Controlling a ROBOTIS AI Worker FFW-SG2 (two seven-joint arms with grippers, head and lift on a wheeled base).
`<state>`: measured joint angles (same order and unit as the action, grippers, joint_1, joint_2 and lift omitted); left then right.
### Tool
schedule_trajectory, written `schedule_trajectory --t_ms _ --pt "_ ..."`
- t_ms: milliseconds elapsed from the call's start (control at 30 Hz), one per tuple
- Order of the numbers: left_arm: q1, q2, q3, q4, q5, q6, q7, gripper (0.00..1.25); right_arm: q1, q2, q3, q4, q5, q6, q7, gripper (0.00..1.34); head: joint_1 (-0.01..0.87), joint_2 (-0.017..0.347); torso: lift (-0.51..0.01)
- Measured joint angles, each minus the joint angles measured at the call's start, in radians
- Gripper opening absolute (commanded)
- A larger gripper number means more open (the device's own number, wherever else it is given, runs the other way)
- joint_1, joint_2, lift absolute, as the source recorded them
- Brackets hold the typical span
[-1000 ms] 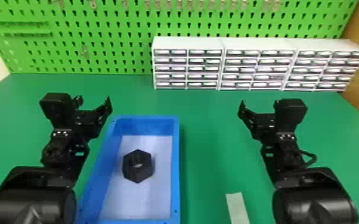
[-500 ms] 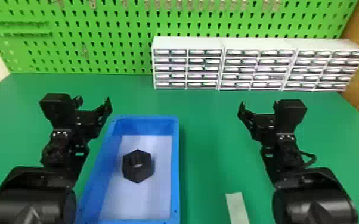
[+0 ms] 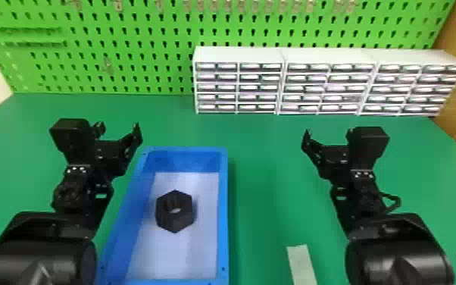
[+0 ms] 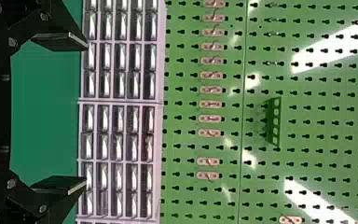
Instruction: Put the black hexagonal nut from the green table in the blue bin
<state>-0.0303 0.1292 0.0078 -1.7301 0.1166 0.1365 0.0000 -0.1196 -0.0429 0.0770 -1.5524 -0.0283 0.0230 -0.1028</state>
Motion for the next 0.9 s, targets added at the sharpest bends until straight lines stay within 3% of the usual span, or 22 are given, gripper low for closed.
schedule_trajectory --t_ms 900 --pt "-0.002 0.0 -0.002 0.001 0.0 0.0 0.0 0.79 0.0 -0.005 0.005 0.0 -0.007 0.009 0.0 1.07 0.686 0.052 -0.097"
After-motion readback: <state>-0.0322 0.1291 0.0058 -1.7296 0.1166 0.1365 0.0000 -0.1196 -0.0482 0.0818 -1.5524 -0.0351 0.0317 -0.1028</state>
